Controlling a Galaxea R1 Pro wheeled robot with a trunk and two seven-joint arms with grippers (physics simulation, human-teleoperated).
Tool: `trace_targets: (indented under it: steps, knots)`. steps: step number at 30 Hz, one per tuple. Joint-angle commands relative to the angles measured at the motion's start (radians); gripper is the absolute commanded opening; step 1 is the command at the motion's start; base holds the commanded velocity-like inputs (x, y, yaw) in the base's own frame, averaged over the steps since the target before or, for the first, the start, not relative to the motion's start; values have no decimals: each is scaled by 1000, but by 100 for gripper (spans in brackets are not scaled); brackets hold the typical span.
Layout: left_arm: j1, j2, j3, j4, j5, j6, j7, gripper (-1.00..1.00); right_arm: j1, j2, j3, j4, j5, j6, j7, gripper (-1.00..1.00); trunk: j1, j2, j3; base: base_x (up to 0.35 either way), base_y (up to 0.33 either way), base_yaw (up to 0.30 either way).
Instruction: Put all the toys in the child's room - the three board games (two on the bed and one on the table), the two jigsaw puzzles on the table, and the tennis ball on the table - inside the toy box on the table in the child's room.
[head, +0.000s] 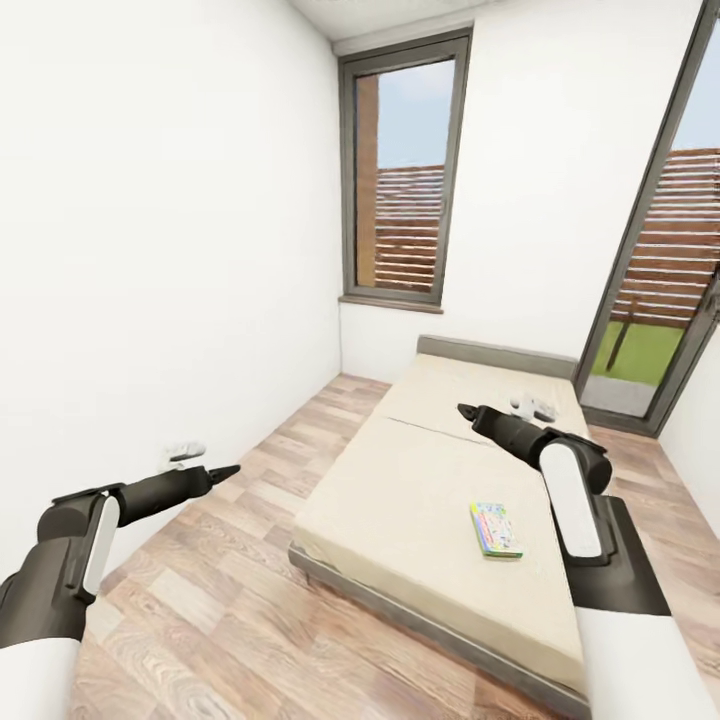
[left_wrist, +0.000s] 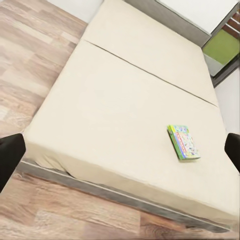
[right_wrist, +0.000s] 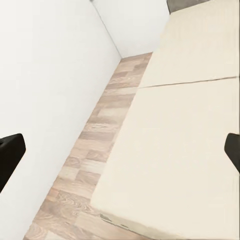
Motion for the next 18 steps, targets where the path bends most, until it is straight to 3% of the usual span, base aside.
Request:
trace_targets:
  steps: [1,18]
  knots:
    - [2,0,6,-1,5,8,0,100,6,-1,-2,-1,-10,-2,-12,100,1,-2,-2,0,0,-276]
    - [24,0,20,-5,3,9,3,100,74,-3,-51,-3,-7,-11,-12,100,1,-2,12,0,0,-275]
